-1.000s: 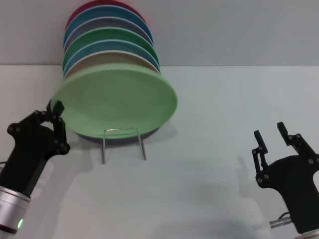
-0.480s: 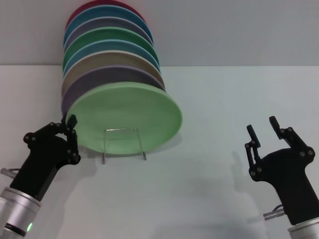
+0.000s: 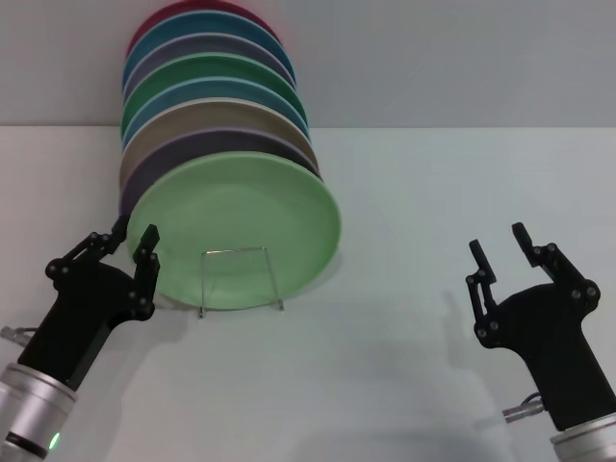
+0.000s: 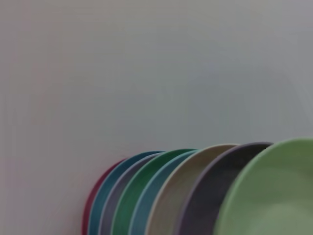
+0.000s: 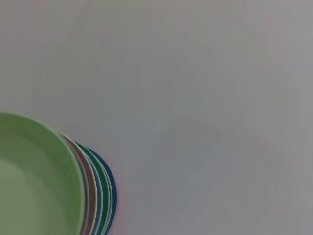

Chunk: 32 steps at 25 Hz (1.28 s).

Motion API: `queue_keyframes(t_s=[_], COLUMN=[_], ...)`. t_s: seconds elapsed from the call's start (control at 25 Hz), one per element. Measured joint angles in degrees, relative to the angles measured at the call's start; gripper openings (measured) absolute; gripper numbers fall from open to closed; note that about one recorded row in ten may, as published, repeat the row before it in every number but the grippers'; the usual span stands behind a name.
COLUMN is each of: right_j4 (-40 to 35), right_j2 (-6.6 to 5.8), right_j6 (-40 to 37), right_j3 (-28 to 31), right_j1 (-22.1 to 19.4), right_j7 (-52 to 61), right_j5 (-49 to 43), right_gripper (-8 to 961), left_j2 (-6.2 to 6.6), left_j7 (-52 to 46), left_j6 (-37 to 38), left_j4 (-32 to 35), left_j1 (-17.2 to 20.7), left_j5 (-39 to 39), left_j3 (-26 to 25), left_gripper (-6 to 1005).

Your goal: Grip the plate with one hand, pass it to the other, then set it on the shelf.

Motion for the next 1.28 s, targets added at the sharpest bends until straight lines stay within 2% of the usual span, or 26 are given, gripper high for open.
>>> queue_keyframes(t_s=[0.08, 0.28, 0.48, 0.52, 0.64, 0.72, 0.88, 0.92, 1.08, 1.28], right_j4=[-0.1, -1.1, -5.0, -8.0, -11.2, -15.2, -17.7, -18.5, -18.9, -19.2], right_j2=[0.02, 0.08, -0.09, -0.15, -0.15, -0.27, -0.3, -0.22, -0.16, -0.05], right_j6=[0.3, 1.5, 1.5, 1.7, 2.1, 3.8, 4.6, 4.7, 4.6, 4.0], right_j3=[0.4, 2.2, 4.7, 5.3, 5.4, 5.6, 6.2, 6.4, 7.3, 8.8], right_j1=[0.1, 1.0, 2.5, 3.6, 5.0, 6.8, 8.1, 8.5, 9.0, 9.6], right_j7=[0.0, 2.0, 11.5, 16.5, 21.9, 28.9, 33.1, 34.1, 34.3, 34.3], right_j5=[0.0, 1.4, 2.0, 2.1, 2.1, 2.1, 2.1, 2.1, 2.1, 2.1], right_gripper=[398, 404, 411, 412, 416, 419, 424, 469, 649, 657], left_j2=[0.05, 0.08, 0.02, -0.03, -0.02, 0.09, 0.19, 0.15, -0.06, -0.15], left_j7=[0.0, 0.0, -0.1, -0.6, -2.7, -5.9, -10.6, -11.4, -11.4, -11.0], left_j6=[0.8, 6.8, 10.5, 10.9, 11.0, 10.9, 10.3, 9.4, 7.6, 6.6], left_j4=[0.1, 0.7, 0.9, 0.8, 1.0, 1.4, 2.7, 3.0, 2.7, 2.3], left_j1=[0.6, 3.8, 6.1, 6.4, 6.3, 6.0, 5.3, 4.7, 4.3, 3.5], left_j5=[0.0, 0.2, 0.2, 0.1, -0.2, -0.3, -0.4, -0.4, -0.3, -0.3], left_j3=[0.0, 0.9, 2.6, 2.4, 1.8, 0.1, -4.3, -6.5, -9.9, -12.7], left_gripper=[124, 388, 472, 501, 590, 649, 717, 733, 801, 814])
